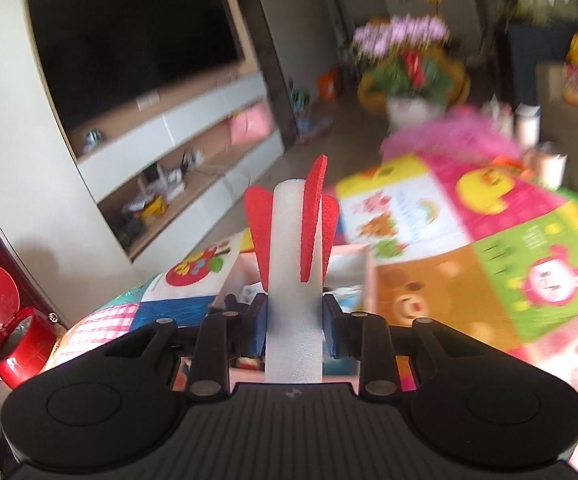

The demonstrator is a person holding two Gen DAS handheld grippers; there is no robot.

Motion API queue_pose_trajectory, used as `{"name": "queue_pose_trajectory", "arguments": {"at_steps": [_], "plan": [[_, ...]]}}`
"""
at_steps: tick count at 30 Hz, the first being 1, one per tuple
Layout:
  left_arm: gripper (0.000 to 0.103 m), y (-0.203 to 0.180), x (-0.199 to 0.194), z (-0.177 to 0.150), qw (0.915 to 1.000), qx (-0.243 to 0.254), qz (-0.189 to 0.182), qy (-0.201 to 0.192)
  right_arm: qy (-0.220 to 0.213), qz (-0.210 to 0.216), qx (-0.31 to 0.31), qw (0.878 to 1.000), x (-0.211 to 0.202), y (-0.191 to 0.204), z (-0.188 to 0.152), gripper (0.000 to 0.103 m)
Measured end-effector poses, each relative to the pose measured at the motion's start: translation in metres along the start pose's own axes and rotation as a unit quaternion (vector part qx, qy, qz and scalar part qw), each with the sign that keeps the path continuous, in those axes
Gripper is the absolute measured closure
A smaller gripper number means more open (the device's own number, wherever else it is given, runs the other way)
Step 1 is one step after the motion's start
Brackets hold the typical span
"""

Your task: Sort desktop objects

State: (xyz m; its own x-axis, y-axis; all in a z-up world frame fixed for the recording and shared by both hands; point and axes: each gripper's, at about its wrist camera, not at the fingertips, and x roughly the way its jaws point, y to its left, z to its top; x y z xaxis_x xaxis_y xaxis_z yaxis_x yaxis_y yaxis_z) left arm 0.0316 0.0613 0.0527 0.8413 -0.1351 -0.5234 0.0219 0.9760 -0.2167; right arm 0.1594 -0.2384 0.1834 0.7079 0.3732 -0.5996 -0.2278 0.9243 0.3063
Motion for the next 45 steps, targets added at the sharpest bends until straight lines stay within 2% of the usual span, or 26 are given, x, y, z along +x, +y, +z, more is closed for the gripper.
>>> {"name": "queue_pose_trajectory", "arguments": {"at_steps": [2,6,10,13,19,24,25,28,30,34,39,40,41,43,45], "plan": [[0.0,0.003,-0.009,-0.007,0.9999,-0.012,-0.005,-0.004,0.031,0.008,0.008,0.999,0.041,0.008,0.013,0.075],[0.0,0.011,-0.013,-0.021,0.9993,-0.028,-0.024,0.008,0.064,-0.023,-0.017,0.998,0.112,0.034,0.016,0.075],[0.0,0.021,-0.01,-0.028,0.9982,-0.051,-0.03,0.016,0.075,-0.056,-0.056,0.994,0.157,0.052,0.01,0.075],[0.0,0.027,-0.009,-0.032,0.9971,-0.065,-0.037,0.016,0.119,-0.06,-0.061,0.989,0.174,0.049,-0.001,0.075],[0.0,0.026,-0.004,-0.04,0.9962,-0.074,-0.045,0.011,0.119,-0.073,-0.117,0.983,0.158,0.044,-0.014,0.075],[0.0,0.022,-0.003,-0.04,0.9969,-0.064,-0.046,0.012,0.121,-0.051,-0.097,0.987,0.158,0.031,-0.016,0.074],[0.0,0.022,-0.005,-0.04,0.9972,-0.06,-0.043,0.01,0.12,-0.046,-0.098,0.987,0.155,0.03,-0.015,0.07],[0.0,0.023,-0.007,-0.038,0.9976,-0.06,-0.034,0.005,0.086,-0.035,-0.082,0.992,0.128,0.026,-0.007,0.052],[0.0,0.024,-0.007,-0.036,0.9973,-0.066,-0.031,0.004,0.066,-0.034,-0.089,0.993,0.108,0.022,-0.005,0.051],[0.0,0.018,-0.005,-0.035,0.9971,-0.066,-0.036,0.005,0.074,-0.051,-0.091,0.992,0.088,0.011,-0.011,0.051],[0.0,0.007,-0.005,-0.038,0.9978,-0.049,-0.044,0.01,0.096,-0.065,-0.072,0.991,0.091,-0.004,-0.019,0.051],[0.0,0.006,-0.005,-0.038,0.998,-0.046,-0.042,0.01,0.103,-0.064,-0.061,0.991,0.096,-0.007,-0.02,0.046],[0.0,0.006,-0.005,-0.039,0.9982,-0.043,-0.04,0.009,0.108,-0.068,-0.052,0.99,0.101,-0.009,-0.021,0.037],[0.0,0.005,-0.006,-0.041,0.9988,-0.036,-0.032,0.002,0.113,-0.08,-0.053,0.989,0.113,-0.008,-0.025,0.032],[0.0,0.007,-0.006,-0.044,0.9992,-0.03,-0.025,-0.009,0.119,-0.097,-0.067,0.986,0.127,-0.004,-0.031,0.032]]}}
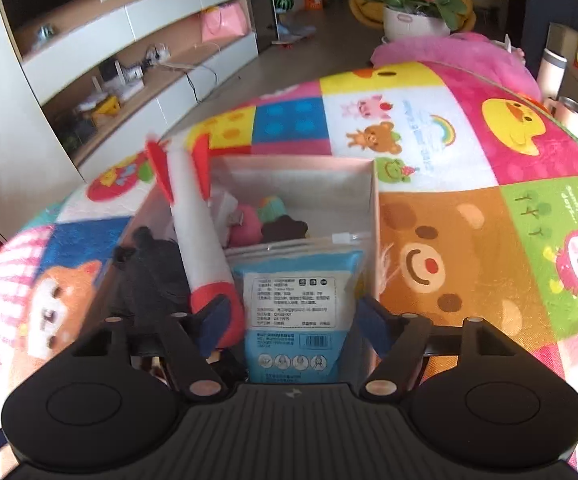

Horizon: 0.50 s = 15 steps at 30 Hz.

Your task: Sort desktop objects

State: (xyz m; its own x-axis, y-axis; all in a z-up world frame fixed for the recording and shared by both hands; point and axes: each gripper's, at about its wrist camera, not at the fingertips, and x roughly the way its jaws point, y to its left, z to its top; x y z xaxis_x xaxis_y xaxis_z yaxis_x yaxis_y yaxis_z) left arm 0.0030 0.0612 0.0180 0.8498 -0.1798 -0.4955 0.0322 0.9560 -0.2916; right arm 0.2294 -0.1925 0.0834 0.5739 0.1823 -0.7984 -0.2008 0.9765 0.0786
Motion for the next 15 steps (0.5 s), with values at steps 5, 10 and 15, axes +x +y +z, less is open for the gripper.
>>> {"name": "queue_pose_trajectory", "arguments": {"at_steps": [5,10,15], "plan": [[0.0,0.006,0.003,-0.005,1.0,-0.01,-0.002,0.0,-0.016,-0.051,-0.051,0.997,0.019,0.02,0.001,0.046],[0.0,0.006,0.001,-0.005,0.9999,-0.007,-0.01,-0.004,-0.066,-0.047,-0.058,0.995,-0.024,0.015,0.018,0.056],[0.0,0.007,0.002,-0.005,0.9998,-0.01,-0.016,-0.002,-0.098,-0.037,-0.056,0.993,-0.073,0.003,0.036,0.056]]}}
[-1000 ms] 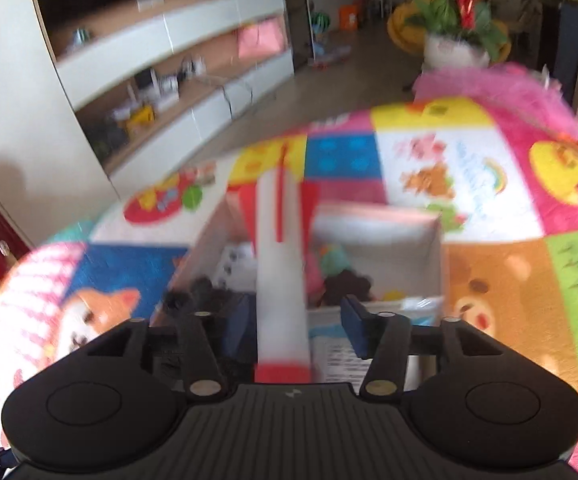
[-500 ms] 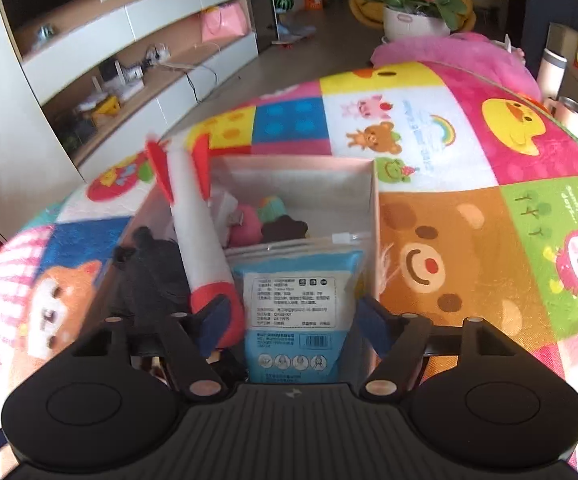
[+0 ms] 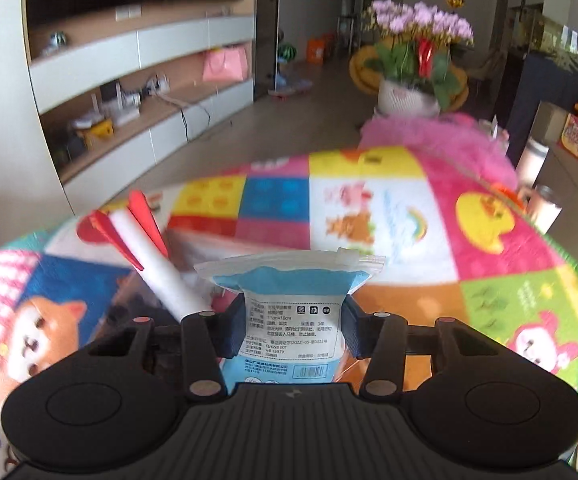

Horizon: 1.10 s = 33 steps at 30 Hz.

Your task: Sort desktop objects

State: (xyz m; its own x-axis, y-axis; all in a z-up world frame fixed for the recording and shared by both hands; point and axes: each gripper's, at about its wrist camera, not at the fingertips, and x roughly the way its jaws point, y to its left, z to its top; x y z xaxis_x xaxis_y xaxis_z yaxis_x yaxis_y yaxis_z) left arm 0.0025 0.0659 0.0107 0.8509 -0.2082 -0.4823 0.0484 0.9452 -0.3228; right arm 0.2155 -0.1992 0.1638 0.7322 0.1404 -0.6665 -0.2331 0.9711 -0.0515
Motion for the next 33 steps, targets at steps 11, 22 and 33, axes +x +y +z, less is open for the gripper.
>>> {"name": "queue_pose_trajectory", "arguments": {"at_steps": [11,22,33], "plan": [[0.0,-0.01,-0.01,0.005,0.9997,0.016,-0.017,0.0,0.051,-0.001,-0.058,0.997,0.039,0.03,-0.009,0.051],[0.0,-0.015,-0.014,0.015,0.9995,0.025,-0.019,-0.001,0.004,0.068,-0.159,0.985,0.058,0.106,-0.006,0.073],[0.0,-0.02,-0.01,0.032,0.9988,0.047,-0.011,-0.005,-0.001,0.08,-0.08,0.994,0.063,0.087,0.015,0.074]]}}
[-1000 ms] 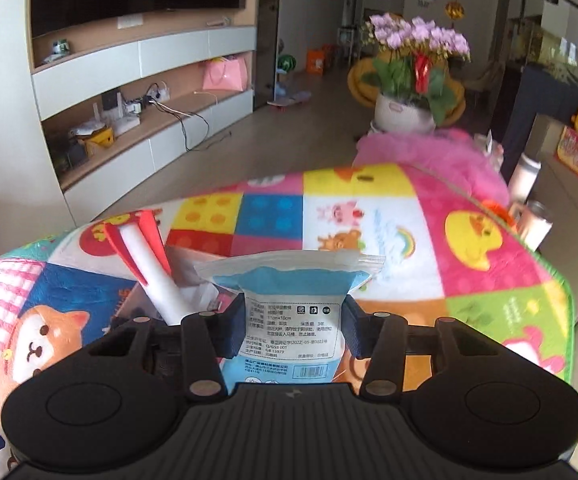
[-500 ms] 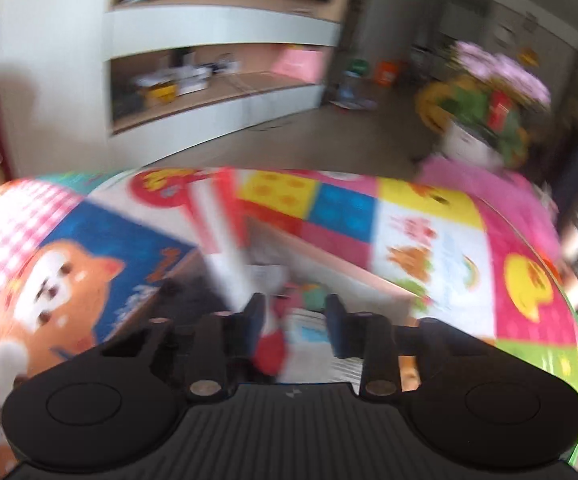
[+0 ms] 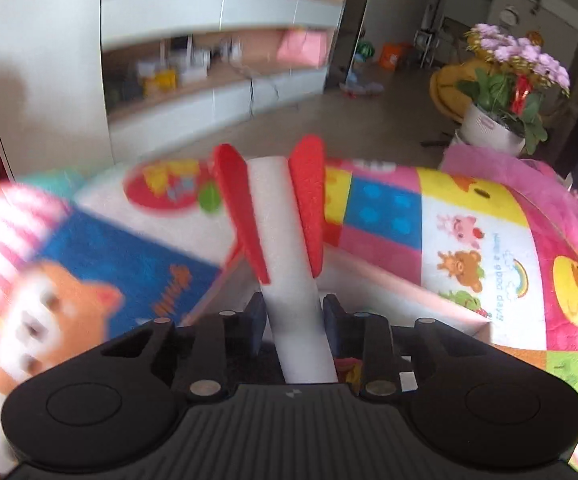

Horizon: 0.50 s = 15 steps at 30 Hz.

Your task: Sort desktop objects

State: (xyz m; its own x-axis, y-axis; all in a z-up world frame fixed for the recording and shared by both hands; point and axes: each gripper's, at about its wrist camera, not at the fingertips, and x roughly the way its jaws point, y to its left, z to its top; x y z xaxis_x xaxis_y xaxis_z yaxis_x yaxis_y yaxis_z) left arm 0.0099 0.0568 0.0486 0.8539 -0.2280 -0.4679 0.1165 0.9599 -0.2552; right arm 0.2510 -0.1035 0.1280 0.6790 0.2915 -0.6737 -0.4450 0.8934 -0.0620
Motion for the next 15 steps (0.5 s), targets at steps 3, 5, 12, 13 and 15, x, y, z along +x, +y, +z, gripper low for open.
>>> {"name": "queue_pose_trajectory", "arguments": {"at_steps": [3,5,12,13,15], "plan": [[0.0,-0.003,0.007,0.001,0.9998,-0.011,-0.013,0.004,0.001,0.04,0.075,0.996,-0.042,-0.03,0.016,0.076],[0.0,-0.008,0.01,0.001,0.9996,-0.014,-0.023,0.005,0.029,0.059,0.117,0.991,-0.053,-0.044,0.023,0.076],[0.0,-0.021,0.006,-0.004,0.9989,0.008,-0.043,0.016,0.131,0.068,0.162,0.976,-0.019,-0.06,0.012,0.076],[0.0,-0.018,0.007,-0.005,0.9991,0.005,-0.038,0.019,0.14,0.068,0.165,0.974,-0.012,-0.06,0.01,0.076],[0.0,-0.013,0.011,-0.005,0.9993,-0.007,-0.026,0.024,0.153,0.056,0.164,0.973,0.005,-0.055,0.003,0.076]]}}
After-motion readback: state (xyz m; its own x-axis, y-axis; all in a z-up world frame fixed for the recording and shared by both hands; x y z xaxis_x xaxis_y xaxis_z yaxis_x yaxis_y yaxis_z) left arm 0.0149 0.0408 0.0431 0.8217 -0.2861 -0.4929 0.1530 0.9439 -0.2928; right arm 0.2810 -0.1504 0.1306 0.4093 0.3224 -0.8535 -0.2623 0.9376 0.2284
